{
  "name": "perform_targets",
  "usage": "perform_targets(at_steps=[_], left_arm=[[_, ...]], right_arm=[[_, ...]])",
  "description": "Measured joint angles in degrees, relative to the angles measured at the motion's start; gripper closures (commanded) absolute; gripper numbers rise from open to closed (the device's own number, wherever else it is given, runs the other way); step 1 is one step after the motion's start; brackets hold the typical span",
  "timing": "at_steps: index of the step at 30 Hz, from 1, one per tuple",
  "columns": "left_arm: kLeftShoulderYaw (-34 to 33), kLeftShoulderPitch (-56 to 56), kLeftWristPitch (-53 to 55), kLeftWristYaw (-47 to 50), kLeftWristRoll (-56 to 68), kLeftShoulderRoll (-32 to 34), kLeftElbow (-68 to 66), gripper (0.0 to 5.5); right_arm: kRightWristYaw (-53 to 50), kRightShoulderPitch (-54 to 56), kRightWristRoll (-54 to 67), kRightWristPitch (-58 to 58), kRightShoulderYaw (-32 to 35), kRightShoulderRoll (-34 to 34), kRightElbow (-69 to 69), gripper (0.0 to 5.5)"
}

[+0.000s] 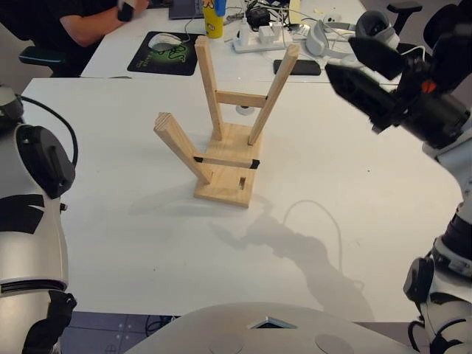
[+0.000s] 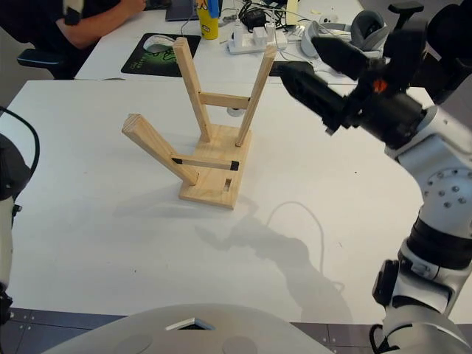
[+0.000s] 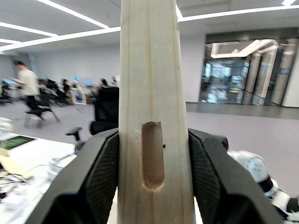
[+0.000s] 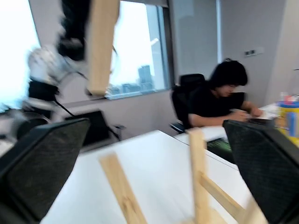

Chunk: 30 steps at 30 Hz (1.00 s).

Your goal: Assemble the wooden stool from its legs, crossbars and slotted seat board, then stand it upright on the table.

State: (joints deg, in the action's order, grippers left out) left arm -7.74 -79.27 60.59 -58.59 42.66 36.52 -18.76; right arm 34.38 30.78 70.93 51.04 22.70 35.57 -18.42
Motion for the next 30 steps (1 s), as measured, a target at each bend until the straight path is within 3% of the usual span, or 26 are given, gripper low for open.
perform_targets(at_steps=[7,23,30], left_arm=[[6.13,4.12,3.62,-6.42,1.19,-1.86,2.33,3.43],[8.91,7.96,8.20,-9.63,4.61,-9.98,5.98,3.43],[8.37,11.32,9.63,-5.61,5.62,-12.44,8.43,3.43]], right_arm=[[-6.99,4.03,15.20,1.54,-0.18,-1.68,2.32,0.10],[-9.16,4.16,19.61,0.95,-4.80,-5.89,5.39,0.10],[-12.30,4.66,26.32,1.07,-5.99,-7.20,5.50,1.16]])
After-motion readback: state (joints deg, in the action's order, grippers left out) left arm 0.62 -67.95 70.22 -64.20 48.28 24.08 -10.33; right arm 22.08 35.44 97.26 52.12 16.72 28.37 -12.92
